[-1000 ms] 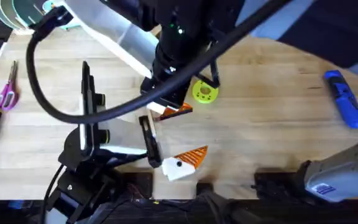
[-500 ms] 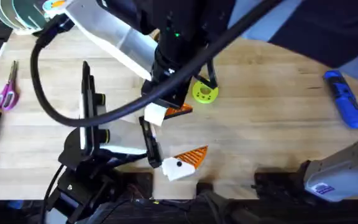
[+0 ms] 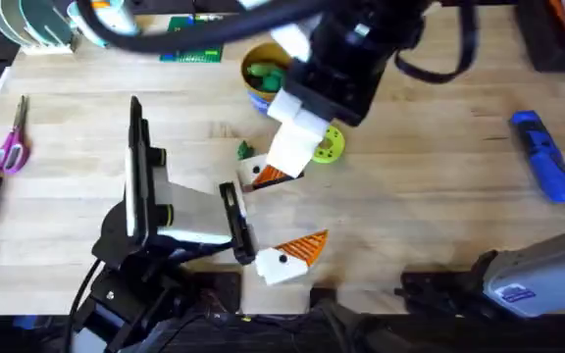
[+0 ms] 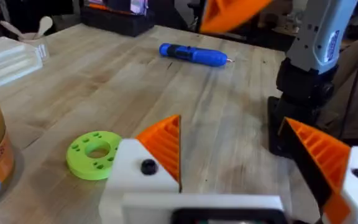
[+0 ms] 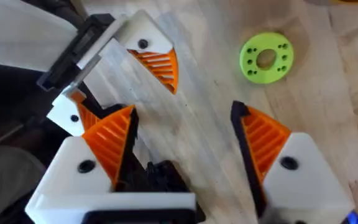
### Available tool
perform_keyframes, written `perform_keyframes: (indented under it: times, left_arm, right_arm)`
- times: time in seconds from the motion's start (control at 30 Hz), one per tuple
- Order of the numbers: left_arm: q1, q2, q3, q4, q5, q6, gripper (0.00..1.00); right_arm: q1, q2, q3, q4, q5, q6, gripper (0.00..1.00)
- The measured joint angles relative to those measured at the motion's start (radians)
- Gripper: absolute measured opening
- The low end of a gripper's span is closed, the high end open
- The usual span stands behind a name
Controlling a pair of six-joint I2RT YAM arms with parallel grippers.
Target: Pick up the gripper from the table and insert it into the empty holder that is missing its gripper. Then pick up a screw, insert it into the mounting hole, and use the screwdriver to tighten it. Finally, clean up the table by picking up the vegetable and placing it into the bucket.
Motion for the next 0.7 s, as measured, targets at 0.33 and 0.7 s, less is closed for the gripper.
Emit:
perform_keyframes:
  times: [0.33, 0.7]
  left_arm:
    - [0.000, 0.000, 0.000, 0.000, 0.000, 0.000, 0.974]
    - [0.000, 0.000, 0.000, 0.000, -0.004, 0.006, 0.013]
  right_arm:
    - [-0.080, -0.194, 0.017, -0.016, 0.000, -0.094, 0.895]
    - [-0.082, -0.218, 0.017, -0.016, 0.001, -0.129, 0.895]
